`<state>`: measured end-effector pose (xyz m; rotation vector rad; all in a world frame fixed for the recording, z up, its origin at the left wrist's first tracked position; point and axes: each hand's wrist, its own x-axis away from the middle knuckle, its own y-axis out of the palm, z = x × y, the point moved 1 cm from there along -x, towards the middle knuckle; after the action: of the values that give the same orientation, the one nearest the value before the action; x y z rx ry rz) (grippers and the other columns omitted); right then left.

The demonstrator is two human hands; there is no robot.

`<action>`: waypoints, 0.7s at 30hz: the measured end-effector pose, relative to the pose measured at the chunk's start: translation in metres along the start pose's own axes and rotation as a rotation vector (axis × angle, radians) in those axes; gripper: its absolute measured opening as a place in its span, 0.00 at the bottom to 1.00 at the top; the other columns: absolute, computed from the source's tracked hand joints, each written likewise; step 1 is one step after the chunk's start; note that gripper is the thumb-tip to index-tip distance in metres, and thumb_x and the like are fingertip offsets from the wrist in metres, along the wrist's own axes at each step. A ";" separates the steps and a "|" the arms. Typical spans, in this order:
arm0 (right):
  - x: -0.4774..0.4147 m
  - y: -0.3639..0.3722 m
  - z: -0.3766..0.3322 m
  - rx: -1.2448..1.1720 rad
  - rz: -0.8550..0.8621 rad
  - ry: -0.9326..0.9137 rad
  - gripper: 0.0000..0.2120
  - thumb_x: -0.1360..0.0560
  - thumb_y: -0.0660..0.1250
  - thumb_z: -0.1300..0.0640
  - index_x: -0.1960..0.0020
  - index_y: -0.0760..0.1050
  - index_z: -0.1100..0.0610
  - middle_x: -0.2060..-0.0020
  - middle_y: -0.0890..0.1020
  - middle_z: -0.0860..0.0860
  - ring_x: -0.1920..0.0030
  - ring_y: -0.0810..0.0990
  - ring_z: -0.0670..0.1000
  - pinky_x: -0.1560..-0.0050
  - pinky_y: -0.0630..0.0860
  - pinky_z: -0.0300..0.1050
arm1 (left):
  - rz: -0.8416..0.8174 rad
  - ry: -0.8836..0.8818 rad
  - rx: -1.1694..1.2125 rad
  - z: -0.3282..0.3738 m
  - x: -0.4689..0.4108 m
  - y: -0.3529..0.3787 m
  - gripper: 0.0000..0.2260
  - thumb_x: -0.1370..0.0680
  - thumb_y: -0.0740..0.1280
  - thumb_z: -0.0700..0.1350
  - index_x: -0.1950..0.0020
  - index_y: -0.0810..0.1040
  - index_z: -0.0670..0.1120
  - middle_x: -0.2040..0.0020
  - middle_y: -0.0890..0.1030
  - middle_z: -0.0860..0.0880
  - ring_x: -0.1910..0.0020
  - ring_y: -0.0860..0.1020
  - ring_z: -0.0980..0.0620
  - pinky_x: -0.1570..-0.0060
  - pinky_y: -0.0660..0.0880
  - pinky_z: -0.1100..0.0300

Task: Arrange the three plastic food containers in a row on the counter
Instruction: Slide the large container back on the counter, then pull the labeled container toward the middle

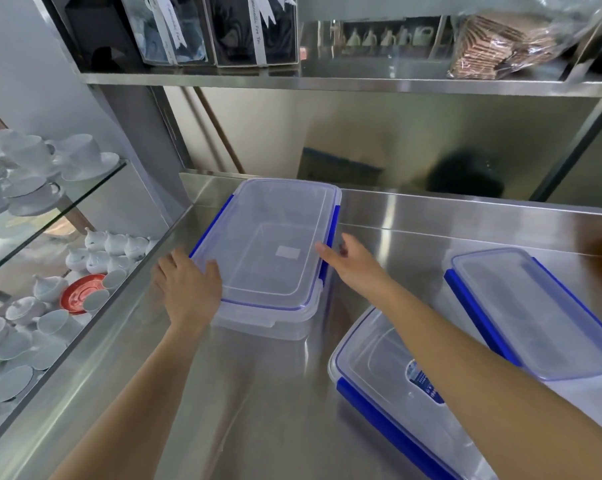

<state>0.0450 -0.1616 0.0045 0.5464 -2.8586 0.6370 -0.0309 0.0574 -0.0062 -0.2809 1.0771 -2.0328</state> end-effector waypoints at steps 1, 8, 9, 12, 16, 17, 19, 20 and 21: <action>0.006 -0.005 0.001 0.008 0.007 0.003 0.29 0.24 0.61 0.43 0.28 0.61 0.54 0.31 0.71 0.51 0.33 0.72 0.54 0.38 0.71 0.48 | 0.012 0.097 0.007 0.005 0.008 0.001 0.21 0.23 0.65 0.45 0.33 0.69 0.36 0.32 0.69 0.35 0.31 0.64 0.36 0.32 0.57 0.45; 0.040 -0.046 0.031 0.175 -0.039 0.084 0.37 0.29 0.68 0.41 0.26 0.59 0.53 0.27 0.67 0.52 0.30 0.69 0.54 0.37 0.69 0.50 | -0.127 0.616 0.056 0.073 0.106 -0.001 0.16 0.23 0.61 0.52 0.46 0.76 0.41 0.48 0.80 0.43 0.53 0.81 0.41 0.55 0.74 0.54; 0.046 -0.052 0.037 0.210 -0.057 0.099 0.38 0.29 0.69 0.42 0.25 0.59 0.52 0.27 0.66 0.53 0.30 0.68 0.55 0.36 0.70 0.51 | -0.250 0.576 -0.036 0.080 0.118 -0.002 0.17 0.22 0.60 0.54 0.47 0.76 0.41 0.49 0.81 0.43 0.53 0.81 0.41 0.55 0.74 0.54; 0.063 -0.070 0.052 0.289 -0.140 0.158 0.41 0.31 0.72 0.44 0.25 0.58 0.54 0.27 0.66 0.54 0.30 0.68 0.55 0.37 0.69 0.48 | -0.767 0.359 -0.385 0.084 0.141 0.003 0.28 0.24 0.55 0.66 0.52 0.77 0.41 0.59 0.83 0.44 0.58 0.82 0.45 0.56 0.77 0.56; 0.078 -0.085 0.069 0.485 -0.209 0.263 0.44 0.38 0.75 0.38 0.29 0.64 0.56 0.32 0.73 0.54 0.36 0.75 0.56 0.37 0.74 0.53 | -1.340 0.057 -0.332 0.079 0.158 0.002 0.39 0.28 0.58 0.70 0.41 0.74 0.34 0.57 0.85 0.36 0.68 0.82 0.48 0.66 0.79 0.60; 0.081 -0.087 0.072 0.519 -0.214 0.283 0.42 0.38 0.75 0.39 0.31 0.66 0.57 0.35 0.75 0.54 0.38 0.76 0.56 0.38 0.75 0.53 | -1.356 0.043 -0.330 0.079 0.160 0.002 0.39 0.27 0.59 0.69 0.39 0.73 0.32 0.52 0.85 0.34 0.63 0.84 0.45 0.63 0.80 0.58; 0.084 -0.090 0.078 0.517 -0.201 0.304 0.32 0.36 0.75 0.42 0.38 0.71 0.57 0.43 0.80 0.55 0.45 0.80 0.56 0.41 0.77 0.55 | -1.381 0.023 -0.305 0.077 0.164 0.005 0.36 0.26 0.60 0.66 0.36 0.71 0.34 0.47 0.83 0.32 0.53 0.85 0.40 0.57 0.81 0.55; 0.085 -0.091 0.080 0.493 -0.189 0.306 0.28 0.35 0.75 0.43 0.42 0.73 0.56 0.47 0.81 0.55 0.48 0.81 0.56 0.43 0.78 0.55 | -1.400 0.012 -0.276 0.075 0.166 0.007 0.34 0.25 0.61 0.64 0.33 0.69 0.37 0.45 0.82 0.32 0.51 0.84 0.39 0.55 0.81 0.53; 0.084 -0.092 0.082 0.473 -0.170 0.301 0.26 0.35 0.75 0.43 0.44 0.74 0.56 0.49 0.82 0.55 0.50 0.82 0.56 0.44 0.79 0.56 | -1.418 -0.010 -0.223 0.073 0.169 0.009 0.32 0.25 0.62 0.62 0.31 0.69 0.39 0.44 0.82 0.32 0.49 0.84 0.38 0.53 0.81 0.52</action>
<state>-0.0035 -0.3019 -0.0148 0.6800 -2.3502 1.2544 -0.0984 -0.1132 0.0036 -1.4997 1.2182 -3.0439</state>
